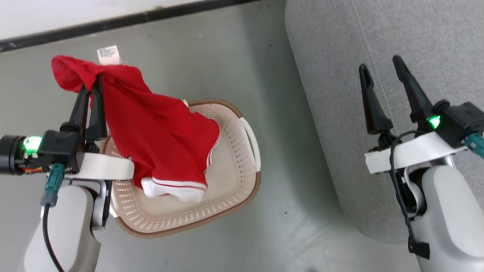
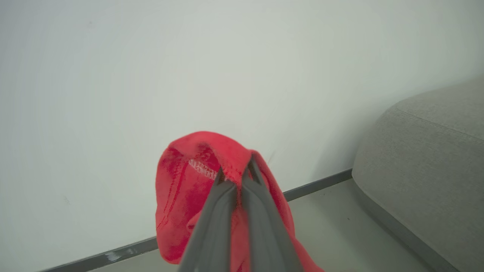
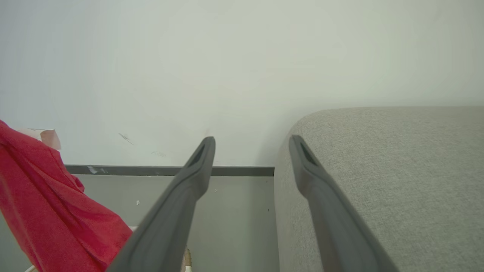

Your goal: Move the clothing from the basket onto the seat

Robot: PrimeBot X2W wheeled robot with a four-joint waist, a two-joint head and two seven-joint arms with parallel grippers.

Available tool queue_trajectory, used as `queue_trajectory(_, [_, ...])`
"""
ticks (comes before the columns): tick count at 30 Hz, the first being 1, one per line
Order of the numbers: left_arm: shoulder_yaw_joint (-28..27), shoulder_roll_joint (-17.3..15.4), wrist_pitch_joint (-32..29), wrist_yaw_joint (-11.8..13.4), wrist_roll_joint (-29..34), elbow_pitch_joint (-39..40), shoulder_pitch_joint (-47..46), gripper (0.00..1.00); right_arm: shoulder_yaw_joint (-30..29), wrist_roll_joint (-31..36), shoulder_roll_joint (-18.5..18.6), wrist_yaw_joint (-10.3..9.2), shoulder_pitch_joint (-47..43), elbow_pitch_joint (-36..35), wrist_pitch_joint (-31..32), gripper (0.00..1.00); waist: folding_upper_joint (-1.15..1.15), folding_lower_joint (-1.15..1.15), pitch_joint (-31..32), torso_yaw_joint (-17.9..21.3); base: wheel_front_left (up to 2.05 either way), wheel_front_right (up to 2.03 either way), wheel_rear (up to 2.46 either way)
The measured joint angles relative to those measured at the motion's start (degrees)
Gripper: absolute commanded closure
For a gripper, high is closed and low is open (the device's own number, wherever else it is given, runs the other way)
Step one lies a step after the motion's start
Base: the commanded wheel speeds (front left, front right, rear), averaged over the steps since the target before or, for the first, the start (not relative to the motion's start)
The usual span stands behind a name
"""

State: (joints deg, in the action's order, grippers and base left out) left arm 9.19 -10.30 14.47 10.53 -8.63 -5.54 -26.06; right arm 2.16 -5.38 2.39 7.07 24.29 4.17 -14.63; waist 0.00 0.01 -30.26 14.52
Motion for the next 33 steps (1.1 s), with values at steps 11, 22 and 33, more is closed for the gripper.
queue_trajectory(11, [-1.3, -1.4, 0.0, -0.2, -1.5, 2.8, 6.2, 1.00, -0.5, 2.9, 0.0, 0.00, -4.5, 1.6, 0.0, 0.00, 0.00, -0.01, 7.2, -3.3, 0.00, 0.00, 0.00])
queue_trajectory(22, [-0.6, -2.8, 0.0, -2.5, -1.5, 6.4, 8.0, 1.00, -0.5, 5.5, 0.0, 0.00, -9.5, 2.4, 0.0, 0.00, 0.00, 0.00, 15.1, -6.3, 0.00, 0.00, 0.00])
queue_trajectory(33, [3.4, -2.5, -1.9, -5.3, -2.5, 8.6, 8.0, 1.00, 2.9, 6.0, 0.7, 0.00, -14.7, 3.6, 0.0, 0.00, 0.00, -0.01, 22.7, -8.8, 0.00, 0.00, 0.00])
